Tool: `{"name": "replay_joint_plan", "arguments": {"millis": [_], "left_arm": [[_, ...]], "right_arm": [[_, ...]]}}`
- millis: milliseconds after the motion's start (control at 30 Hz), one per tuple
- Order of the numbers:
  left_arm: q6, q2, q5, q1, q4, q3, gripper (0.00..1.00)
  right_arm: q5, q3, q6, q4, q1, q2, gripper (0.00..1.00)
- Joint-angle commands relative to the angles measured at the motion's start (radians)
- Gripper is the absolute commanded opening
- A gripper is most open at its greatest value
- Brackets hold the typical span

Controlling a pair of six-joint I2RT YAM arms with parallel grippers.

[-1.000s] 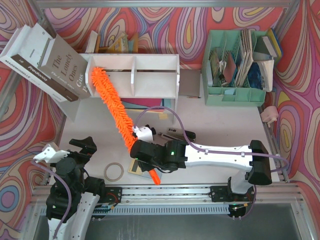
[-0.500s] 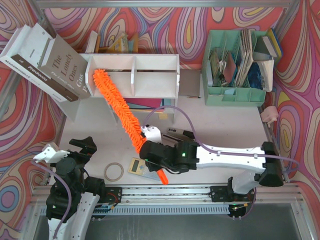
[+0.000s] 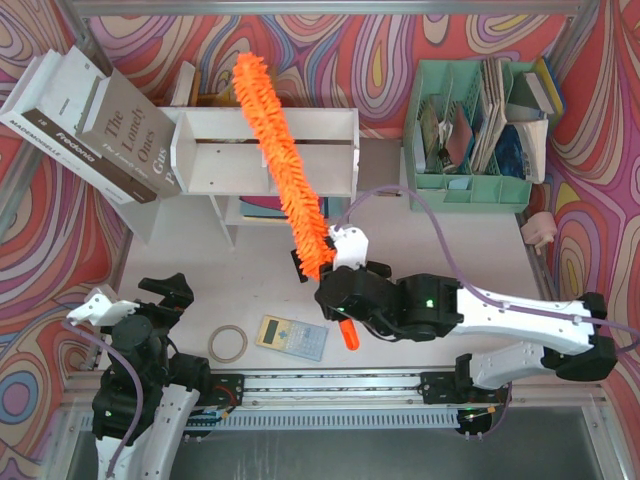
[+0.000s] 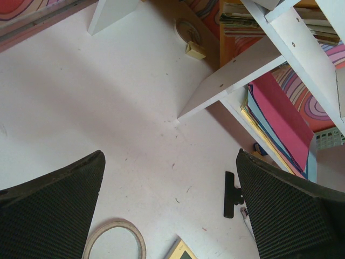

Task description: Dust the bookshelf with a duster

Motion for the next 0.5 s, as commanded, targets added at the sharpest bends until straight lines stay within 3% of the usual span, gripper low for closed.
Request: {"name": "replay_joint_plan", "arguments": {"millis": [0, 467], "left_arm": [[0.002, -0.013, 0.007, 0.006, 0.014, -0.015, 0.99], [0.004, -0.006, 0.012, 0.006, 0.018, -0.016, 0.99]], "right_arm": [[0.155, 0.019, 0.067, -0.061, 0.005, -0.077, 0.0], [-0.022, -0.121, 0.129, -0.057, 0.005, -0.201, 0.0]]}}
